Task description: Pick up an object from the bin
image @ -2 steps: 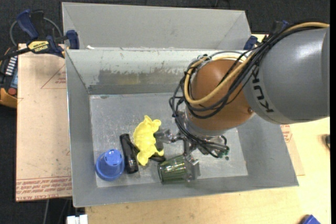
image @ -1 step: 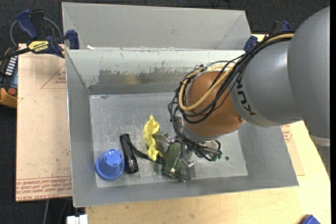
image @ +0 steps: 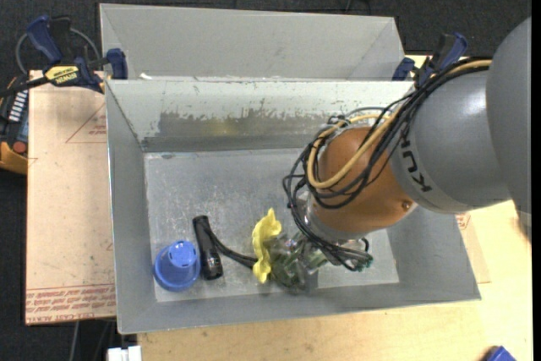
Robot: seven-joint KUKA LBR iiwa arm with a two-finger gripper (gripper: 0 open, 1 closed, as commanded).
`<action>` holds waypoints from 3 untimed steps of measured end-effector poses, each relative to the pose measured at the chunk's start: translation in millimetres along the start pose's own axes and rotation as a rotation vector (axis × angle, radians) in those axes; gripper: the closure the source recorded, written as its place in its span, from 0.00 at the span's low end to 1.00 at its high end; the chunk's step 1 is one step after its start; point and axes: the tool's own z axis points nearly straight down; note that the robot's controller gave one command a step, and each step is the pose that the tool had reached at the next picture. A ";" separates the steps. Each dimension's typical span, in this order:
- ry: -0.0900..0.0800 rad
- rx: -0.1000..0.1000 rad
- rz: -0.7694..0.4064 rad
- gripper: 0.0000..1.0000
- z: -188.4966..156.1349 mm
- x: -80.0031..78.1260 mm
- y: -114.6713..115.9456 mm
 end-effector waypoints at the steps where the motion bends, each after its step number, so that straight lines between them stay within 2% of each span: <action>1: 0.000 0.000 0.000 1.00 0.0 -0.1 0.0; 3: 0.002 -0.001 -0.001 1.00 -10.9 0.4 0.9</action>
Offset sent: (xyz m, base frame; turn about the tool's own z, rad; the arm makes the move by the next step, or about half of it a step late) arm 0.0001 0.0000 0.0284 0.0000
